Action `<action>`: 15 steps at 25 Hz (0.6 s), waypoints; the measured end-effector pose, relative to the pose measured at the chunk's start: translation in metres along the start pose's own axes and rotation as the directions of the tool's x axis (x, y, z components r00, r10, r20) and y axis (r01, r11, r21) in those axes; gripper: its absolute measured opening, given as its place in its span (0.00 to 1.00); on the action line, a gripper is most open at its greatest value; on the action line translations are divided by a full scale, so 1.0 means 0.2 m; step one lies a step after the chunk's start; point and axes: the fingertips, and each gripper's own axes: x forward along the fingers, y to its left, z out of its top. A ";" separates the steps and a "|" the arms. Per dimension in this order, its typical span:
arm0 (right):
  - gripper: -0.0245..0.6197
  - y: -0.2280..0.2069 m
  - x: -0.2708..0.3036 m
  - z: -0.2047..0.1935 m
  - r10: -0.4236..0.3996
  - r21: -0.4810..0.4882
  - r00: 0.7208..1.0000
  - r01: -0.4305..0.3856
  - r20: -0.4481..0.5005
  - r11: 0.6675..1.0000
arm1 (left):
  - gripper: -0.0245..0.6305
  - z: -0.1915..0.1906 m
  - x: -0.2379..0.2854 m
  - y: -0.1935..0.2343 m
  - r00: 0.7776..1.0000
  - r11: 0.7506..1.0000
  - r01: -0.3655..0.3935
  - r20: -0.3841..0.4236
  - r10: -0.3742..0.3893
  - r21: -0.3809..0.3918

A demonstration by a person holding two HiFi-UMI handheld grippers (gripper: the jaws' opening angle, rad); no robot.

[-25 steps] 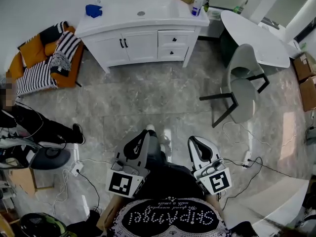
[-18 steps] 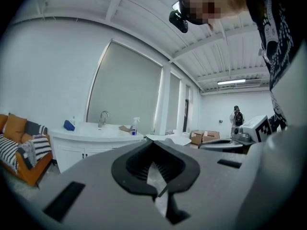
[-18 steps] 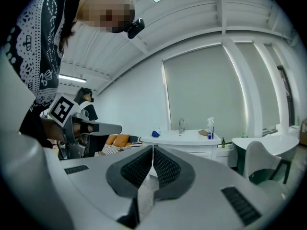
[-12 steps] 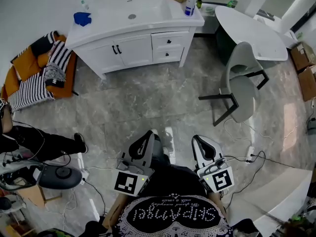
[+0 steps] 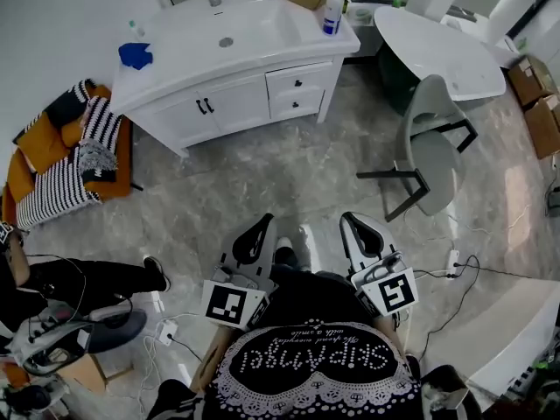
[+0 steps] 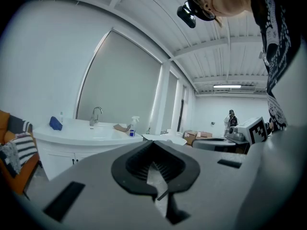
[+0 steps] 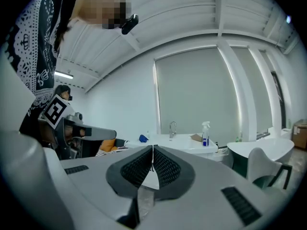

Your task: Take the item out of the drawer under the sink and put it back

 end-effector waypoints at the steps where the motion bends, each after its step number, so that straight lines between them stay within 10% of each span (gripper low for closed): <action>1: 0.07 0.00 0.03 0.00 -0.003 -0.002 1.000 0.003 0.006 1.000 | 0.04 0.01 0.02 0.03 1.000 1.000 0.002 -0.001 -0.002 -0.005; 15: 0.07 -0.02 0.30 0.00 0.001 -0.016 1.000 -0.002 -0.028 1.000 | 0.04 0.02 0.12 0.33 0.998 0.997 -0.055 -0.020 0.054 -0.052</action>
